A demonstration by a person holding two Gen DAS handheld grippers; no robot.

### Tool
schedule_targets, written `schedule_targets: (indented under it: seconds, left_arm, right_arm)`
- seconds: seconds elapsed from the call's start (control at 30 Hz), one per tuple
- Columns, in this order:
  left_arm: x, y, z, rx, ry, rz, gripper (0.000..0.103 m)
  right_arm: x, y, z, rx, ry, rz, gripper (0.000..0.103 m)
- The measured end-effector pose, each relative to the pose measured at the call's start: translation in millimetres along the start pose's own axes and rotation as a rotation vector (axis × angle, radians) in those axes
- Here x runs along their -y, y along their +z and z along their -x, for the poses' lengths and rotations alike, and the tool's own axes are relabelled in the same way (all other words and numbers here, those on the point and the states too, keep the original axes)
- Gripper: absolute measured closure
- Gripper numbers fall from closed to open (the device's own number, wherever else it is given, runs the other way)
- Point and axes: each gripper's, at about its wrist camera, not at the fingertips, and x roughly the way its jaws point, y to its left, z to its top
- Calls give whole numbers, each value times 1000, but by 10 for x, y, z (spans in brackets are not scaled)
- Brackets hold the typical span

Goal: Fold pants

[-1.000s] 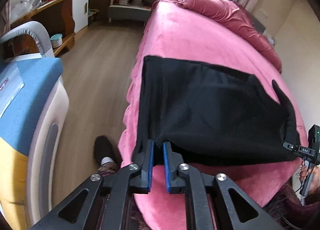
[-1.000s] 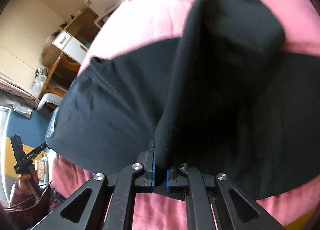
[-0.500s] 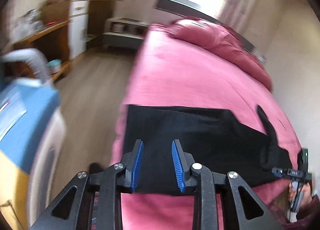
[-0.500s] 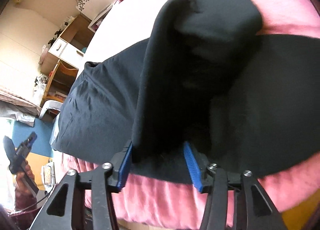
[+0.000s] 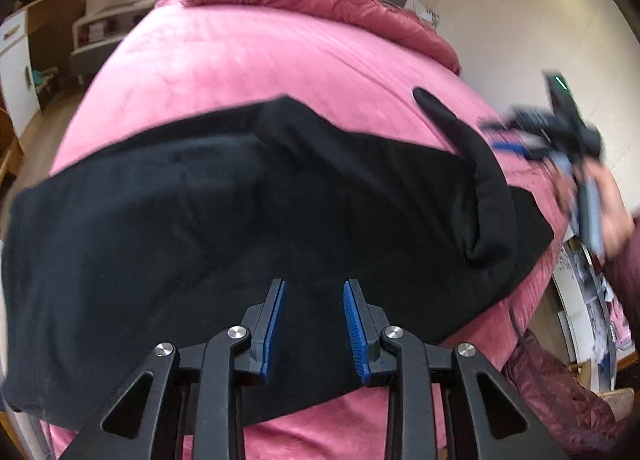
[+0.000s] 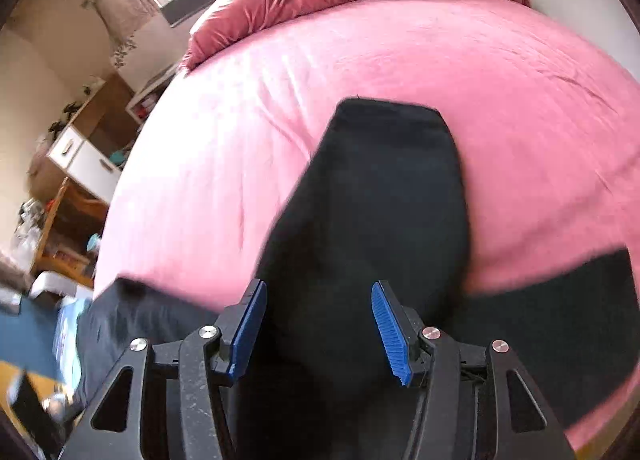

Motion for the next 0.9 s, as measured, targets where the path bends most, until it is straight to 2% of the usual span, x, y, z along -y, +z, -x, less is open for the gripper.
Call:
schedule_targets:
  seconds: [0.23,0.47,0.53,0.57,0.7,0.9]
  left_arm:
    - [-27,-141,-181,-46,16,0,73]
    - [3,-192,-242,-53,24,-7,70]
    - [-31,-183,-238,-54,8,17,70]
    - [-52,-184,-228,-53,2,25,70]
    - [-115,-194,-171,-49,-3,30,70]
    - [-130,-135,-153,-53,-6,23,70]
  right_arm:
    - [-159,764,-785,-55,-153,-47,47]
    - [-106,1054,-1373,-152,-318,-58,46]
    - [-181,1067,-1364,-147,-336,11,72]
    - [-192,1071,-1346,-149,-338,29,97]
    - [-47,998,-964,-91,-248,2,97]
    - [454,650,170,124,-29,-161,97]
